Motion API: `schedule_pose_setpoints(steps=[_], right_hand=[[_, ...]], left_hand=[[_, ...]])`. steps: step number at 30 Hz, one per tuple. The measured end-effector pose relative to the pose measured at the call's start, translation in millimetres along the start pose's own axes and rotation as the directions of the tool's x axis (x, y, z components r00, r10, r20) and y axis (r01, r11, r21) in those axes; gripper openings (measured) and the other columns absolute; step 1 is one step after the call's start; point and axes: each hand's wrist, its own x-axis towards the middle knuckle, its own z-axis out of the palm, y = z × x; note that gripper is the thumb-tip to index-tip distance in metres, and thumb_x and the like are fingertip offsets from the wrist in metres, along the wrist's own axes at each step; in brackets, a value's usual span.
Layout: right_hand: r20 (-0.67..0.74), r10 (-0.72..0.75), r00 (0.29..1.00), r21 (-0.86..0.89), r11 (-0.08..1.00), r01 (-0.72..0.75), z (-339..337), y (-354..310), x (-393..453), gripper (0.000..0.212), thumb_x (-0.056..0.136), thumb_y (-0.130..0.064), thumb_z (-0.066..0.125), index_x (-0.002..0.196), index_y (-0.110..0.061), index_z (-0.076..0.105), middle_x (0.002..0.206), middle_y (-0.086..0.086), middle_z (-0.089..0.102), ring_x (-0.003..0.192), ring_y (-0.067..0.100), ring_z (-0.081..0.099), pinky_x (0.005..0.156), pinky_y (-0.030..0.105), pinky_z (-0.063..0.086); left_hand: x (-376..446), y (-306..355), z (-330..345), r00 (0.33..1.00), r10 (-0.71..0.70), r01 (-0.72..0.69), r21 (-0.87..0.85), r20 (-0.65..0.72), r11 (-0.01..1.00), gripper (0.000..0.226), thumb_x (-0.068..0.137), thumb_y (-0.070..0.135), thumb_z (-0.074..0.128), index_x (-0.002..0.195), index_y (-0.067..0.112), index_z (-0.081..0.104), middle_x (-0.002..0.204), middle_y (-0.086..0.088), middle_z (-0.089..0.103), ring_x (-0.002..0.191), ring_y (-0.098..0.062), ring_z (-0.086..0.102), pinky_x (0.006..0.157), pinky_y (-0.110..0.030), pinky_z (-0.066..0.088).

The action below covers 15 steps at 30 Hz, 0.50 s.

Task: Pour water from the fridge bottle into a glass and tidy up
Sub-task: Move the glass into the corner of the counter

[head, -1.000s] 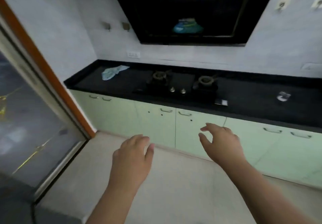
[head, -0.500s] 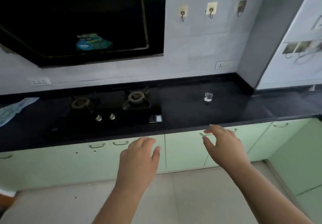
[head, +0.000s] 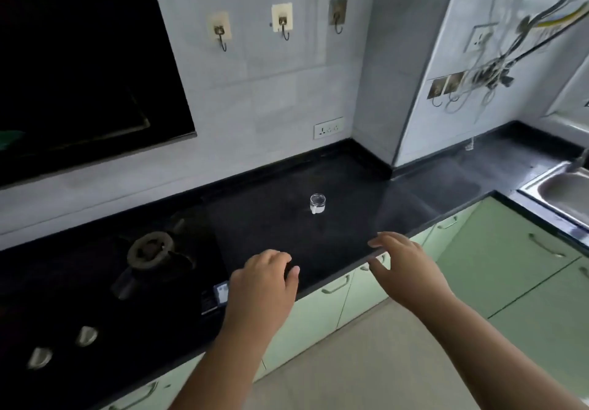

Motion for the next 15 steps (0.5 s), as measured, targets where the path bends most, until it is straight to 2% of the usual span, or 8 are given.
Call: schedule_pose_setpoints(steps=[4, 8, 12, 15], right_hand=[[0.004, 0.089, 0.996, 0.056, 0.994, -0.089, 11.5, -10.1, 52.2, 0.036, 0.098, -0.047, 0.057, 0.133, -0.037, 0.059, 0.148, -0.014, 0.051, 0.131, 0.017, 0.053, 0.101, 0.039, 0.052], [0.082, 0.137, 0.987, 0.082, 0.986, -0.144, 28.9, -4.8, 101.1, 0.042, 0.097, -0.047, 0.060, 0.137, -0.036, 0.055, 0.149, -0.011, 0.050, 0.129, 0.018, 0.054, 0.101, 0.040, 0.054], [0.165, 0.144, 0.976, 0.080, 0.984, -0.159, 46.5, 8.4, 169.2, 0.048, 0.096, -0.046, 0.061, 0.141, -0.034, 0.050, 0.152, -0.008, 0.046, 0.132, 0.021, 0.051, 0.100, 0.039, 0.053], [0.230, 0.123, 0.965, 0.087, 0.985, -0.146, 64.8, 23.1, 232.3, 0.053, 0.094, -0.045, 0.064, 0.142, -0.031, 0.048, 0.152, -0.004, 0.046, 0.133, 0.023, 0.051, 0.102, 0.040, 0.050]], left_hand=[[74.1, -9.8, 9.6, 0.995, 0.092, -0.092, 0.006, 0.038, 0.996, 0.038, 0.106, 0.050, 0.043, 0.135, 0.032, 0.061, 0.135, 0.015, 0.062, 0.122, -0.009, 0.059, 0.092, -0.032, 0.049], [131.1, -13.9, 28.4, 0.987, 0.127, -0.127, -0.001, 0.101, 0.992, 0.039, 0.106, 0.049, 0.043, 0.136, 0.030, 0.060, 0.136, 0.013, 0.063, 0.122, -0.011, 0.060, 0.093, -0.034, 0.051], [185.0, -15.4, 57.4, 0.982, 0.102, -0.103, -0.004, 0.159, 0.995, 0.040, 0.106, 0.049, 0.043, 0.138, 0.031, 0.058, 0.139, 0.013, 0.061, 0.125, -0.012, 0.058, 0.096, -0.034, 0.049], [226.6, -13.9, 86.7, 0.978, 0.026, -0.022, -0.021, 0.209, 1.000, 0.039, 0.107, 0.048, 0.043, 0.139, 0.031, 0.057, 0.140, 0.012, 0.059, 0.125, -0.013, 0.058, 0.098, -0.036, 0.050]])
